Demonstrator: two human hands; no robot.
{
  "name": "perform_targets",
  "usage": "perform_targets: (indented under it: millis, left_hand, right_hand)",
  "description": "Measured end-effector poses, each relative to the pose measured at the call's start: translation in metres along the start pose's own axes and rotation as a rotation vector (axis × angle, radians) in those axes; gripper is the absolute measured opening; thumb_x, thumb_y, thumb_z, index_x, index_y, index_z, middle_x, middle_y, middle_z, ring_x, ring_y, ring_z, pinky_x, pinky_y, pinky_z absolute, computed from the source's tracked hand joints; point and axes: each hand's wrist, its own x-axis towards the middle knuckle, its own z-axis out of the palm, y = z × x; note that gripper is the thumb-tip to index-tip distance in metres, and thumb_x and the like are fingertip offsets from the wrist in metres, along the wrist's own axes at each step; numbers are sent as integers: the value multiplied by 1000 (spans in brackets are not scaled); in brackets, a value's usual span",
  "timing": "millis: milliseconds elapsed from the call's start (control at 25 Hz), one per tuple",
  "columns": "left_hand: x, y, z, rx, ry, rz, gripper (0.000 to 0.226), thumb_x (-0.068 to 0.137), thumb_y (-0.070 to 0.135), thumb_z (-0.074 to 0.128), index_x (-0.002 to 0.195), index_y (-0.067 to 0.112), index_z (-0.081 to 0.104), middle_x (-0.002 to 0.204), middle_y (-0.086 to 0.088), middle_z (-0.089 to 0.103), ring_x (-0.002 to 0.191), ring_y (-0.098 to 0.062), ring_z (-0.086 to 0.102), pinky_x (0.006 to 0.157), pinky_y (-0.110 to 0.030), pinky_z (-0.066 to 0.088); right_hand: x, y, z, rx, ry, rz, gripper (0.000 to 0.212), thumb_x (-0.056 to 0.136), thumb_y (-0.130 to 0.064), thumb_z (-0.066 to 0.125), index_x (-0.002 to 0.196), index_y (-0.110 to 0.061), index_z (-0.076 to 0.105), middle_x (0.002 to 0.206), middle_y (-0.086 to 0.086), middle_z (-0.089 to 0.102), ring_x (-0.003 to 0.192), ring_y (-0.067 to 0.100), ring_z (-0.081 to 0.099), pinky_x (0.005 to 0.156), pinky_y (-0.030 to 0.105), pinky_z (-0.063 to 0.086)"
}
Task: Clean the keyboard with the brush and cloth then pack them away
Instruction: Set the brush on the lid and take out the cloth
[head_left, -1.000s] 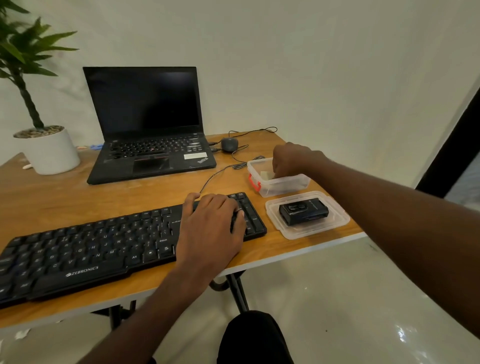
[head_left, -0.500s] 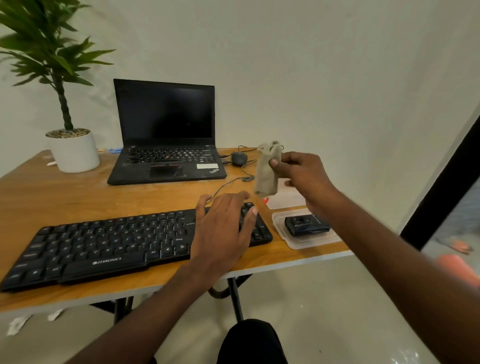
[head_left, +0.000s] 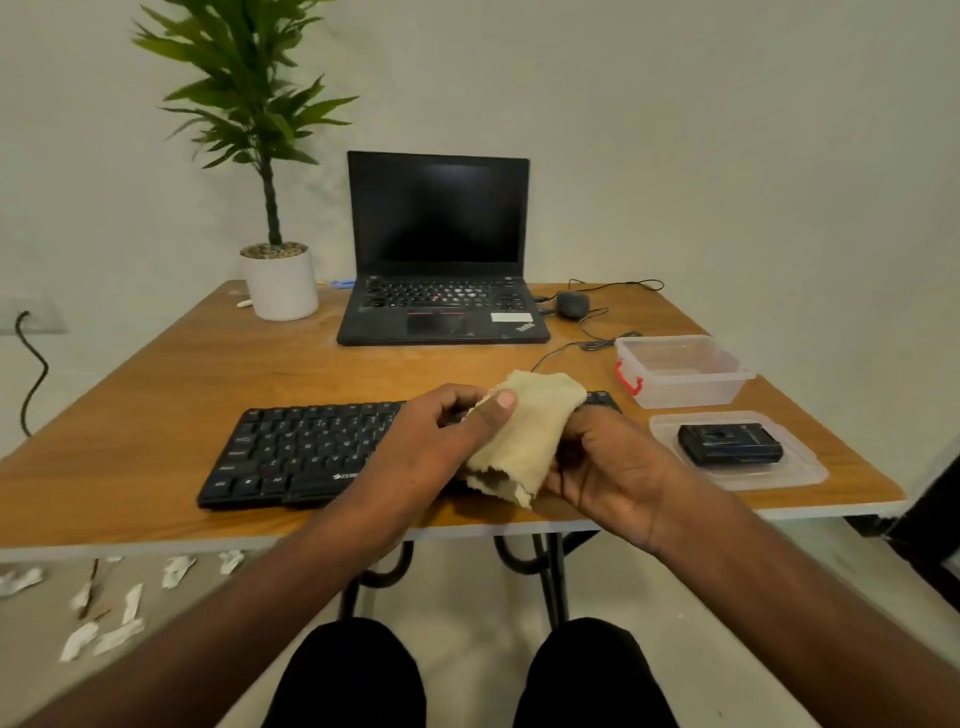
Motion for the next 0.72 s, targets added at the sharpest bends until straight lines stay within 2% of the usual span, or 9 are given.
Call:
perform_targets:
  millis: [40, 120, 200, 240, 320, 440, 560, 640, 720]
  left_hand:
    - [-2, 0, -4, -22, 31, -21, 32, 93, 41, 76, 116, 20, 75, 104, 3, 81, 95, -14, 78, 77, -25, 62]
    - [-4, 1, -14, -41, 95, -45, 28, 90, 29, 83, 113, 15, 76, 101, -3, 81, 93, -19, 79, 76, -29, 65]
    - [-5, 2, -21, -66, 171, -47, 26, 88, 24, 85, 109, 11, 76, 98, -7, 81, 90, -21, 79, 72, -31, 65]
    - [-7, 1, -24, -70, 204, -48, 26, 88, 23, 85, 107, 9, 75, 97, -8, 81, 88, -21, 79, 69, -29, 64]
    - [-12, 0, -30, -63, 217, -53, 25, 89, 25, 84, 104, 7, 74, 93, -6, 81, 81, -20, 77, 63, -25, 60]
    - [-19, 0, -53, 119, 170, 9, 27, 101, 42, 67, 98, 16, 73, 88, 6, 76, 75, -8, 69, 64, -22, 52]
    - [-22, -9, -105, 437, 307, 133, 38, 101, 59, 55, 115, 26, 69, 109, 11, 73, 97, -1, 68, 79, -24, 51]
    - [-28, -26, -142, 603, 401, 179, 60, 93, 74, 60, 135, 30, 61, 133, 13, 65, 116, 4, 58, 93, -25, 46]
    - [-35, -44, -169, 692, 378, 76, 96, 77, 85, 66, 154, 32, 45, 155, 10, 49, 132, -4, 45, 103, -34, 42]
  right_hand:
    - [1, 3, 4, -31, -11, -1, 30, 102, 2, 42, 124, -2, 63, 108, 20, 77, 100, 34, 76, 84, 46, 64]
    - [3, 7, 11, 1, -58, 40, 40, 97, 1, 35, 130, 3, 58, 115, 25, 74, 108, 42, 73, 96, 55, 58]
    - [3, 10, 18, 92, -110, 90, 44, 100, -15, 39, 136, 2, 56, 124, 28, 70, 118, 47, 66, 107, 62, 49]
    - [2, 12, 23, 127, -135, 102, 46, 103, -28, 43, 138, 0, 57, 127, 27, 69, 119, 47, 66, 106, 63, 49]
    - [4, 21, 30, 59, -139, 80, 45, 105, -38, 52, 135, -5, 60, 125, 23, 71, 114, 42, 70, 92, 60, 59]
    - [13, 30, 47, -218, 8, -41, 27, 105, -27, 57, 127, -13, 65, 106, 12, 79, 93, 29, 78, 68, 46, 65]
    - [30, 28, 61, -424, 146, -230, 21, 103, -30, 61, 122, -23, 69, 99, 0, 80, 81, 17, 78, 58, 35, 61]
    - [44, 29, 72, -650, 190, -419, 25, 99, -34, 67, 123, -26, 68, 106, -7, 76, 88, 12, 75, 65, 33, 62]
    - [62, 37, 81, -888, 201, -603, 34, 94, -33, 73, 126, -26, 63, 113, -13, 68, 97, 6, 67, 78, 32, 60]
